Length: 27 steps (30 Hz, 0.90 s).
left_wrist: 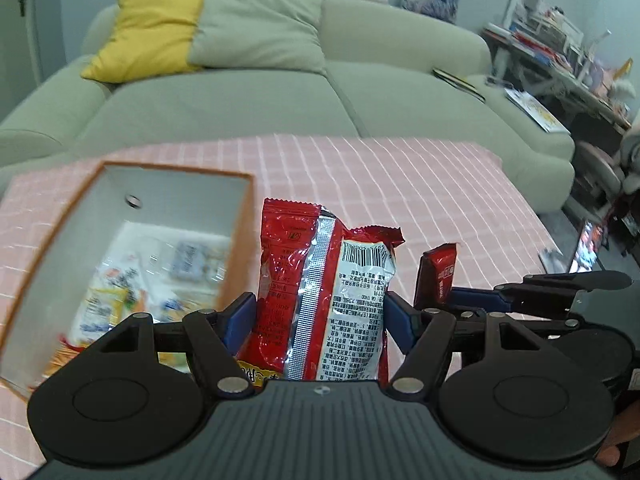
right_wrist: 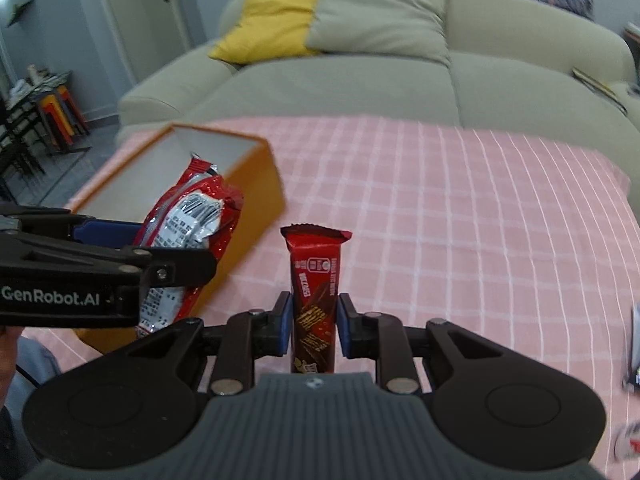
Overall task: Organize snacks
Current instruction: 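Lift the foil bag and chocolate bar and carry them over the box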
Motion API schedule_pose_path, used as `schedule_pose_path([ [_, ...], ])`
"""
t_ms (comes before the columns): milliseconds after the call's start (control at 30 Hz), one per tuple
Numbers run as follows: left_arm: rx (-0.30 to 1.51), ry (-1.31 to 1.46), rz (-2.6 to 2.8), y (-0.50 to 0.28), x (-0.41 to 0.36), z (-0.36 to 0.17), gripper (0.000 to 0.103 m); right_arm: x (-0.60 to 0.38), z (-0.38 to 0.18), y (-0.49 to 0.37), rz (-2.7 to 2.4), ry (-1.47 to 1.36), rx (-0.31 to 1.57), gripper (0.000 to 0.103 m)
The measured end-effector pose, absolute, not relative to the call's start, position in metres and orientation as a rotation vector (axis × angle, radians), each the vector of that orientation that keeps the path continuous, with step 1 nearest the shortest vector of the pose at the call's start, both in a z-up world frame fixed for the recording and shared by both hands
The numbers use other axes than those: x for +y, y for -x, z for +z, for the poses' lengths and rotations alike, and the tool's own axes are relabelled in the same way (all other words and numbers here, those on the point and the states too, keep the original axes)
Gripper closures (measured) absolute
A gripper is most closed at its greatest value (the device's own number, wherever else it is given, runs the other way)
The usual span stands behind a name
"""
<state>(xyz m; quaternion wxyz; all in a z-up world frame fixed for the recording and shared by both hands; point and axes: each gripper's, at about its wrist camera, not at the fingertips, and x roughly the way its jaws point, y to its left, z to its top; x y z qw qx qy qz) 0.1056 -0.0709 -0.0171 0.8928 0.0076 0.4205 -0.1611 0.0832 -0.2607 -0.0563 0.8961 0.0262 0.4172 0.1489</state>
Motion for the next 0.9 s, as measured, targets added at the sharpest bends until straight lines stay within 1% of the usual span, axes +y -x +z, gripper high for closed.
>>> schedule_pose_path([
  [433, 0.746, -0.091, -0.234, -0.123, -0.006, 0.030, 0.024, -0.193, 0.002, -0.119, 0.464, -0.073, 0.764, 0.083],
  [667, 0.754, -0.172, -0.194, -0.140, 0.015, 0.032, 0.024, -0.156, 0.015, -0.136, 0.505, -0.090, 0.742, 0.083],
  [900, 0.800, -0.250, -0.194, -0.165, 0.028, 0.016, 0.024, -0.127, 0.007, -0.163, 0.515, -0.122, 0.762, 0.083],
])
